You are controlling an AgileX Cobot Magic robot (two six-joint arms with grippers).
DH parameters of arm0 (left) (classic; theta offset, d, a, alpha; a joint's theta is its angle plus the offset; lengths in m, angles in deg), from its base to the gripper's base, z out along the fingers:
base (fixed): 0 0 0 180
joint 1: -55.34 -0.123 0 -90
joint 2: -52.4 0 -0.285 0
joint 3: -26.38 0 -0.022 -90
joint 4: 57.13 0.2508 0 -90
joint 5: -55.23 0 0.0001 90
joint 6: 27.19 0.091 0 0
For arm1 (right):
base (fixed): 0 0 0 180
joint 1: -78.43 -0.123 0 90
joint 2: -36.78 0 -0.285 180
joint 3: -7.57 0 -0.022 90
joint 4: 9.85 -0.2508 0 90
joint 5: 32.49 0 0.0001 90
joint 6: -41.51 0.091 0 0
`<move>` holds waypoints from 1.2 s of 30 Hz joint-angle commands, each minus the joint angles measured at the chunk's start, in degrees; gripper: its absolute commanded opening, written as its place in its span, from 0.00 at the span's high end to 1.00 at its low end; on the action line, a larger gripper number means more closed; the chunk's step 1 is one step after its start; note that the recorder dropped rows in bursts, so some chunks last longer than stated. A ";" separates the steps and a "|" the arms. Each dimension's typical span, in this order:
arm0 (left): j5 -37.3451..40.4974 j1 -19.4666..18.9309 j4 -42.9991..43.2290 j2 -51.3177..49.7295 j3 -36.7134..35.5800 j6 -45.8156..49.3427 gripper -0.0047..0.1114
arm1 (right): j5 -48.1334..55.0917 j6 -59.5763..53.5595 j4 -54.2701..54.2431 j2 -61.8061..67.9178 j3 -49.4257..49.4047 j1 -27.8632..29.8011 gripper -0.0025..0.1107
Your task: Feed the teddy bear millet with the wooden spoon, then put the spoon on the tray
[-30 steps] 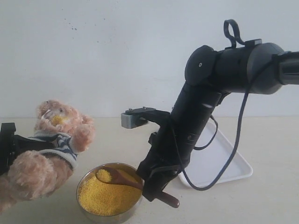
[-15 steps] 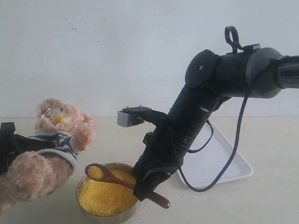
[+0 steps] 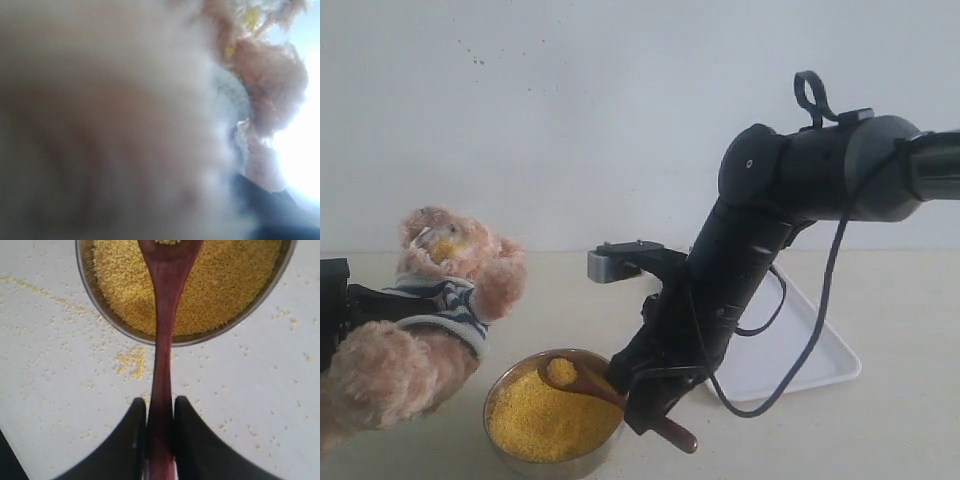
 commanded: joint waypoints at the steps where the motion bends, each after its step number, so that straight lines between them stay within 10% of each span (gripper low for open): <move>1: 2.01 -0.08 -1.11 0.08 -0.21 0.30 0.93 | -3.54 1.01 1.66 -1.12 -1.27 0.18 0.98; 15: 2.01 -0.08 -1.11 0.08 -0.36 -1.68 0.93 | 0.55 4.68 6.66 -1.24 -1.51 0.18 0.98; 36: 0.53 -0.08 5.23 10.42 -21.39 -0.48 0.93 | 0.70 7.02 2.83 -11.91 1.08 0.05 0.98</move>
